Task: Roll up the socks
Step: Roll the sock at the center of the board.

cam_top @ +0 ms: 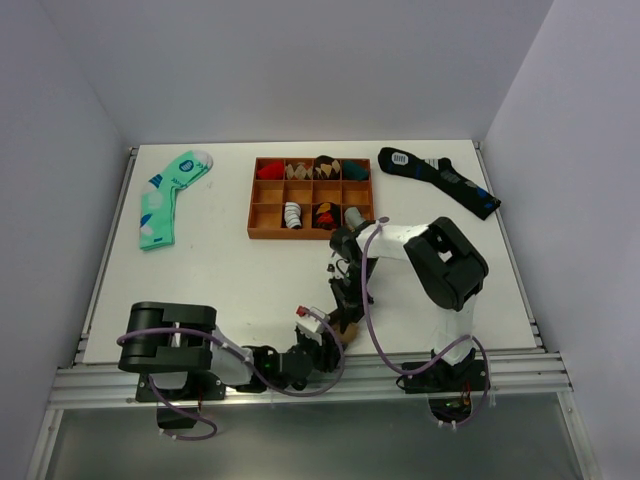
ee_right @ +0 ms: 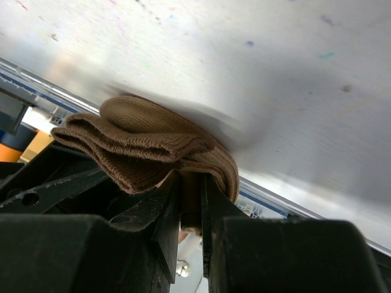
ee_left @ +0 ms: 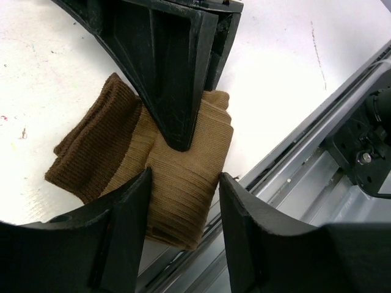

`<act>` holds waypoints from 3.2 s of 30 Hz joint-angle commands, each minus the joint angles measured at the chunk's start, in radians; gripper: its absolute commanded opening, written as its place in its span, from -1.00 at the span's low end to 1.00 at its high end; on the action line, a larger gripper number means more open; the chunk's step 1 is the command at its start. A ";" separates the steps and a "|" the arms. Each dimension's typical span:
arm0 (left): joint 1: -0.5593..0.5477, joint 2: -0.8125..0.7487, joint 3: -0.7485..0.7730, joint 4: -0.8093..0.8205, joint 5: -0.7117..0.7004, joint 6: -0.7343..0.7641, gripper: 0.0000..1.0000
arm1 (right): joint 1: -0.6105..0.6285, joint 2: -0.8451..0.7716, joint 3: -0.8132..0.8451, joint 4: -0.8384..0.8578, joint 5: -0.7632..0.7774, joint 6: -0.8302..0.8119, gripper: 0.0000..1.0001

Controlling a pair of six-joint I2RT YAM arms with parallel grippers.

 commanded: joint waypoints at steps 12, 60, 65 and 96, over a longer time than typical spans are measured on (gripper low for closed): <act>-0.036 0.140 0.059 -0.418 0.112 -0.091 -0.80 | -0.021 -0.063 -0.027 0.142 0.075 0.037 -0.97; 0.395 0.077 0.066 -0.714 0.793 -0.207 -0.99 | -0.096 -1.106 -0.684 0.719 0.368 0.410 -0.25; 0.469 0.099 0.137 -0.838 0.845 -0.160 -0.99 | -0.096 -1.154 -0.735 0.750 0.371 0.413 -0.25; 0.731 0.197 0.252 -1.078 1.144 0.007 -0.99 | 0.280 -1.100 -0.847 1.100 0.692 0.345 -0.25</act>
